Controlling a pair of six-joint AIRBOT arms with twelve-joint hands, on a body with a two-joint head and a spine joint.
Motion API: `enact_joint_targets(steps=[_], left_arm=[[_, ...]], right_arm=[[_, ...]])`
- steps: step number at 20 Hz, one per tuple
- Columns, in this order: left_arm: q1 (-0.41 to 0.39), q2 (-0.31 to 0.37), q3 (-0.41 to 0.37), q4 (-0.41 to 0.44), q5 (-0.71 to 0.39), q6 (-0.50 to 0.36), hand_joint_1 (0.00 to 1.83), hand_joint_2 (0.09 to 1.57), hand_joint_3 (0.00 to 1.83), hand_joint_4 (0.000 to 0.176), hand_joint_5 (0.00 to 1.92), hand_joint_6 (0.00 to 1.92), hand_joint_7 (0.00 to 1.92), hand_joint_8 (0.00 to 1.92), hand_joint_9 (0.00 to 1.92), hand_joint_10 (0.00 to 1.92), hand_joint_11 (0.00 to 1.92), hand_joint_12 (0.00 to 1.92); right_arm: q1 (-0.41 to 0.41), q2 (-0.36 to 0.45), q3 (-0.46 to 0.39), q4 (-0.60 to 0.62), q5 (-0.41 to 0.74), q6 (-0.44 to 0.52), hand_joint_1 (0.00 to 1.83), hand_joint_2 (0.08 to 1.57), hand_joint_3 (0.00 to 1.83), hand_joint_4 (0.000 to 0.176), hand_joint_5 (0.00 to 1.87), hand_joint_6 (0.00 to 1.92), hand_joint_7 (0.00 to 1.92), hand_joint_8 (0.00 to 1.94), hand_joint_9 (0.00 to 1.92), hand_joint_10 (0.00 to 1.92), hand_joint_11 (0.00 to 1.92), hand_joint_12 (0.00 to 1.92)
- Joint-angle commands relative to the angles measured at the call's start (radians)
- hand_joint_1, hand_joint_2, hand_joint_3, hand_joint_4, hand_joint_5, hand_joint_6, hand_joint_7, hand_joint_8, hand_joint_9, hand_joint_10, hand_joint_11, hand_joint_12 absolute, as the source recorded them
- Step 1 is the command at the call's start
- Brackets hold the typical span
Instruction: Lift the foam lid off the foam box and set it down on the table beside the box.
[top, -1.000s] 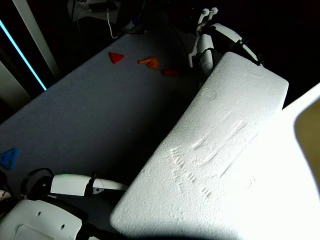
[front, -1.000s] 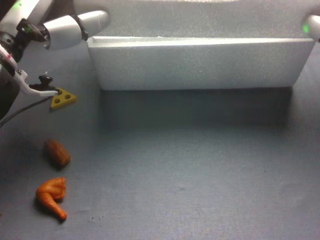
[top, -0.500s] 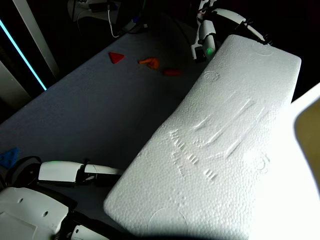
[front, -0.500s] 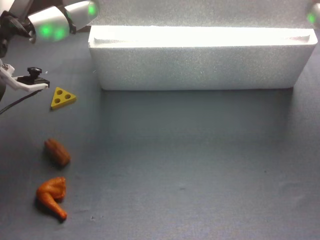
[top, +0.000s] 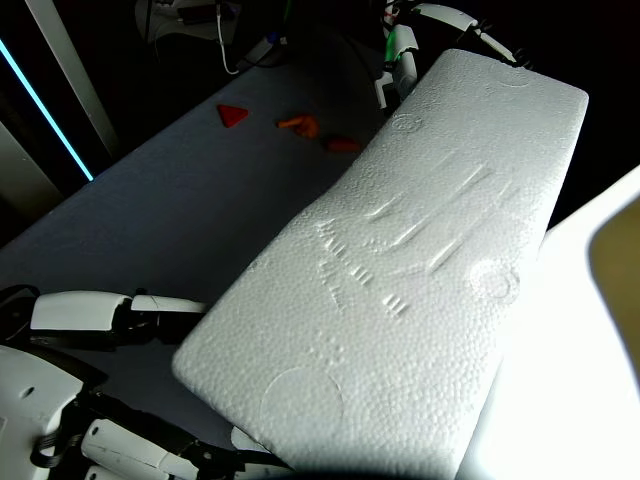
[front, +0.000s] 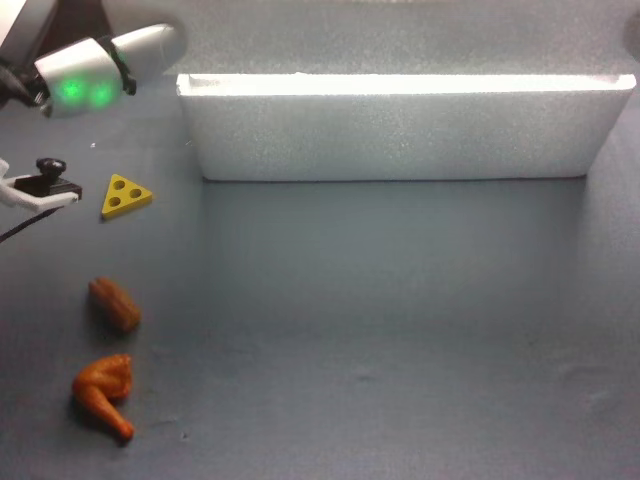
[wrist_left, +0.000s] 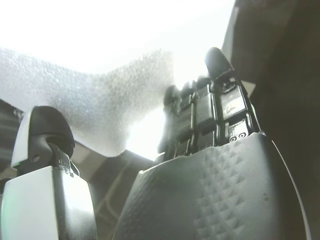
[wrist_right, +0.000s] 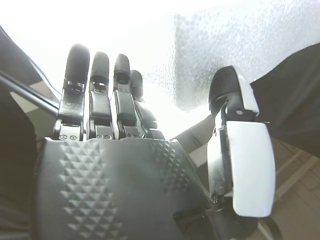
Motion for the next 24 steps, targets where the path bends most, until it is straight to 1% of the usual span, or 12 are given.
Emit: enact_joint_targets(steps=[1, 2, 6, 7, 8, 10, 11, 14, 18, 19, 21, 24], left_arm=[[0.001, 0.012, -0.016, 0.081, -0.154, 0.001, 0.61, 1.10, 0.00, 0.046, 0.29, 0.00, 0.09, 0.00, 0.09, 0.01, 0.00, 1.26], [0.013, 0.024, -0.035, 0.087, -0.175, 0.005, 0.63, 1.14, 0.00, 0.072, 0.27, 0.00, 0.04, 0.00, 0.07, 0.00, 0.00, 1.32], [0.042, 0.056, -0.084, 0.106, -0.216, 0.023, 0.62, 1.15, 0.00, 0.080, 0.27, 0.00, 0.02, 0.00, 0.07, 0.00, 0.00, 1.37], [0.053, 0.065, -0.098, 0.111, -0.229, 0.025, 0.63, 1.16, 0.00, 0.081, 0.27, 0.00, 0.00, 0.00, 0.03, 0.00, 0.00, 1.26], [0.065, 0.072, -0.111, 0.112, -0.239, 0.029, 0.60, 1.15, 0.00, 0.084, 0.24, 0.00, 0.00, 0.00, 0.00, 0.00, 0.00, 1.06], [0.082, 0.086, -0.133, 0.124, -0.246, 0.035, 0.59, 1.13, 0.00, 0.097, 0.24, 0.00, 0.00, 0.00, 0.01, 0.00, 0.00, 1.00], [0.093, 0.092, -0.147, 0.129, -0.253, 0.039, 0.58, 1.13, 0.00, 0.067, 0.23, 0.00, 0.02, 0.00, 0.02, 0.01, 0.00, 0.90], [0.119, 0.107, -0.181, 0.143, -0.268, 0.046, 0.60, 1.15, 0.00, 0.050, 0.22, 0.00, 0.01, 0.00, 0.00, 0.00, 0.00, 0.56], [0.166, 0.136, -0.233, 0.156, -0.287, 0.058, 0.61, 1.14, 0.00, 0.057, 0.23, 0.00, 0.00, 0.00, 0.00, 0.00, 0.00, 0.20], [0.181, 0.145, -0.249, 0.157, -0.292, 0.064, 0.58, 1.13, 0.00, 0.042, 0.22, 0.00, 0.01, 0.00, 0.00, 0.00, 0.00, 0.07], [0.206, 0.156, -0.273, 0.156, -0.304, 0.066, 0.58, 1.14, 0.00, 0.025, 0.21, 0.00, 0.00, 0.00, 0.00, 0.00, 0.00, 0.00], [0.238, 0.169, -0.302, 0.155, -0.305, 0.067, 0.56, 1.14, 0.00, 0.028, 0.18, 0.00, 0.00, 0.00, 0.00, 0.00, 0.00, 0.00]], right_arm=[[-0.001, 0.019, -0.019, -0.103, 0.156, 0.003, 0.53, 1.19, 0.00, 0.000, 0.00, 0.93, 0.08, 0.79, 0.00, 1.13, 0.00, 1.90], [-0.014, 0.037, -0.046, -0.116, 0.181, -0.005, 0.52, 1.18, 0.00, 0.000, 0.00, 0.81, 0.06, 0.83, 0.00, 1.11, 0.00, 1.89], [-0.044, 0.070, -0.098, -0.151, 0.221, -0.022, 0.54, 1.22, 0.01, 0.000, 0.00, 0.60, 0.00, 0.63, 0.00, 0.79, 0.00, 1.91], [-0.060, 0.080, -0.114, -0.156, 0.233, -0.025, 0.57, 1.21, 0.00, 0.000, 0.00, 0.42, 0.00, 0.35, 0.00, 0.43, 0.00, 1.55], [-0.073, 0.088, -0.127, -0.159, 0.246, -0.024, 0.56, 1.19, 0.00, 0.000, 0.00, 0.28, 0.06, 0.11, 0.00, 0.34, 0.00, 1.18], [-0.095, 0.102, -0.148, -0.168, 0.259, -0.024, 0.55, 1.18, 0.00, 0.000, 0.00, 0.32, 0.07, 0.06, 0.00, 0.29, 0.00, 1.07], [-0.108, 0.110, -0.162, -0.175, 0.269, -0.025, 0.55, 1.19, 0.00, 0.000, 0.01, 0.45, 0.06, 0.01, 0.00, 0.19, 0.00, 0.90], [-0.137, 0.128, -0.192, -0.194, 0.279, -0.024, 0.54, 1.18, 0.00, 0.000, 0.01, 0.46, 0.08, 0.01, 0.00, 0.24, 0.00, 1.02], [-0.184, 0.151, -0.232, -0.216, 0.294, -0.020, 0.56, 1.18, 0.00, 0.000, 0.01, 0.47, 0.09, 0.01, 0.00, 0.30, 0.00, 1.09], [-0.198, 0.157, -0.243, -0.221, 0.295, -0.017, 0.53, 1.19, 0.00, 0.000, 0.01, 0.47, 0.10, 0.01, 0.00, 0.29, 0.00, 1.10], [-0.225, 0.173, -0.266, -0.228, 0.295, -0.012, 0.48, 1.19, 0.00, 0.000, 0.03, 0.41, 0.09, 0.00, 0.00, 0.28, 0.00, 1.11], [-0.273, 0.193, -0.295, -0.227, 0.296, 0.000, 0.47, 1.21, 0.00, 0.000, 0.05, 0.35, 0.07, 0.01, 0.00, 0.25, 0.00, 1.16]])
